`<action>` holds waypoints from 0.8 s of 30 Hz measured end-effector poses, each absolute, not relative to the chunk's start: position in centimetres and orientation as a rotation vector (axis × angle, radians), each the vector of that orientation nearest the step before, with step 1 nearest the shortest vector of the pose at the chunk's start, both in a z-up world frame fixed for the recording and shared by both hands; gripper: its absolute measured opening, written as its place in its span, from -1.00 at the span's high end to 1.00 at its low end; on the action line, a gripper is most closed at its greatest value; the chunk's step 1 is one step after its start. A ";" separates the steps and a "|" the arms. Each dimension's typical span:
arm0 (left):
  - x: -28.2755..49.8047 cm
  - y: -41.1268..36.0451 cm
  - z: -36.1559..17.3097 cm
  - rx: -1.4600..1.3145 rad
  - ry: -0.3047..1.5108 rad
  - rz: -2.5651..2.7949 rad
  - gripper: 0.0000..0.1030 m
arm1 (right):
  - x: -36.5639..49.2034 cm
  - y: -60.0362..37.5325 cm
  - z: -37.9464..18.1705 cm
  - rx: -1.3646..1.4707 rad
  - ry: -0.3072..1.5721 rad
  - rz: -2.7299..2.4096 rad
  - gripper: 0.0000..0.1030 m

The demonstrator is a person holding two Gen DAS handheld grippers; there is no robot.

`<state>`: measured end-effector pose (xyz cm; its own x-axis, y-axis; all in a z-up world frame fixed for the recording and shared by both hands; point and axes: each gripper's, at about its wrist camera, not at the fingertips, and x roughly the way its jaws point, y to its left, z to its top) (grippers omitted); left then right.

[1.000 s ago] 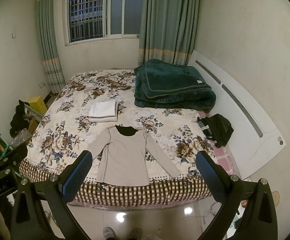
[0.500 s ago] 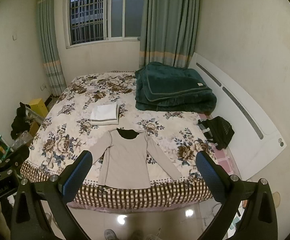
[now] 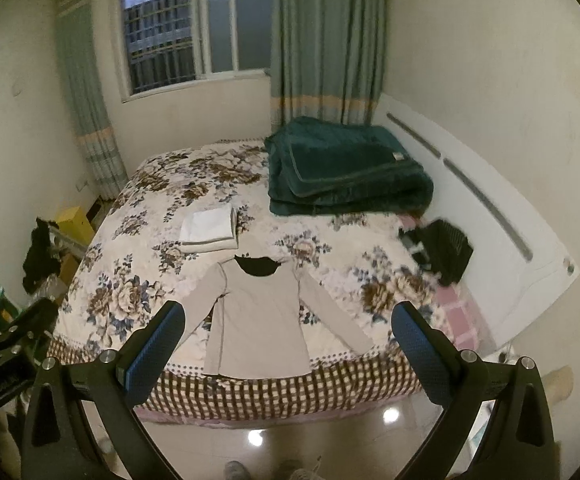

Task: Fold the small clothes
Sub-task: 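Lower both tools toward the beige shirt and grasp its sleeve and side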

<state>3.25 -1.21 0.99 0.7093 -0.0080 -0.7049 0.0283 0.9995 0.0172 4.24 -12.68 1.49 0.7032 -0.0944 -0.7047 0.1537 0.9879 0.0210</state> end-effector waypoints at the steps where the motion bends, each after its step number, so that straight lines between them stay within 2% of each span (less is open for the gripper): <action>1: 4.2 -1.2 0.2 0.037 0.775 -0.004 -1.00 | 4.9 -13.3 0.4 0.104 0.794 -0.150 -1.00; 5: 7.7 -0.6 -5.0 0.099 0.779 0.045 -1.00 | 8.4 -16.3 -5.7 0.210 0.882 -0.237 -1.00; 10: 13.6 0.1 -13.7 0.142 0.875 0.078 -1.00 | 13.2 -22.0 -16.9 0.327 1.018 -0.364 -1.00; 24: 28.8 -3.1 -38.9 0.174 1.197 0.263 -1.00 | 25.1 -43.2 -55.7 0.760 1.349 -0.613 -1.00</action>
